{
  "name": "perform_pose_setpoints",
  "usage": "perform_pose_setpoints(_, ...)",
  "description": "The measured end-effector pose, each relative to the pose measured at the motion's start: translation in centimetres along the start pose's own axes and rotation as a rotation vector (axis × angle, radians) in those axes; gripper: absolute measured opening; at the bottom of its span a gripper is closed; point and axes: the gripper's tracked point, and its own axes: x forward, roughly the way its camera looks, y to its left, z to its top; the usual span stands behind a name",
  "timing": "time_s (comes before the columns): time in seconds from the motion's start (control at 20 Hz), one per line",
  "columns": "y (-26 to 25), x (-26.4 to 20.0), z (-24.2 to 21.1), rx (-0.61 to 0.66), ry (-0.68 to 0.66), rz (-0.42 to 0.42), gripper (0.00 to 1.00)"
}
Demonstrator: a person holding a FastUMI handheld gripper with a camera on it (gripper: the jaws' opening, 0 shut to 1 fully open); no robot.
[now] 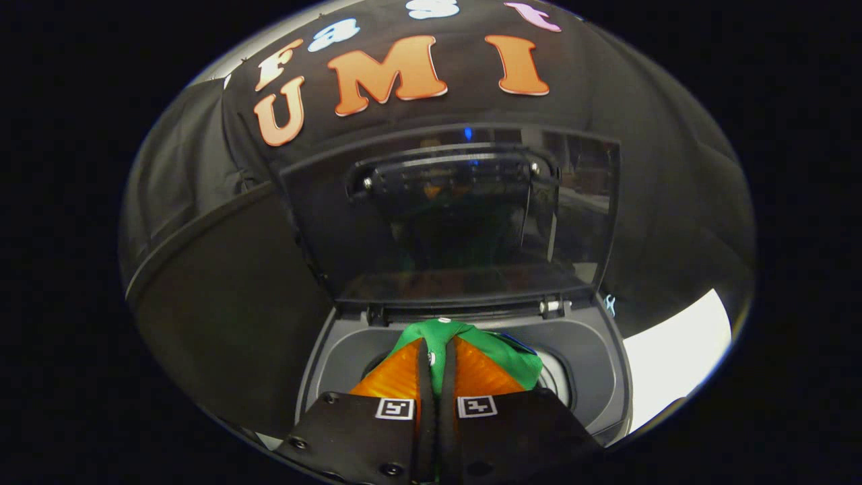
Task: Put the clothes into the washing machine and then close the washing machine lid.
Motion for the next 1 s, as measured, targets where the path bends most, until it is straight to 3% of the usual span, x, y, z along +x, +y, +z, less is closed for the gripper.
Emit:
perform_pose_setpoints(0.45,-2.5,5.7,-8.6,0.061,0.266,-0.121,0.1)
perform_pose_setpoints(0.65,-2.5,5.8,-9.9,0.091,0.289,-0.132,0.11)
perform_pose_setpoints(0.85,-2.8,5.9,-10.2,0.04,0.292,-0.139,0.15)
perform_pose_setpoints(0.95,-2.9,5.5,-9.8,0.026,0.274,-0.143,0.23)
perform_pose_setpoints(1.0,-3.0,5.3,-9.8,0.02,0.276,-0.142,0.43)
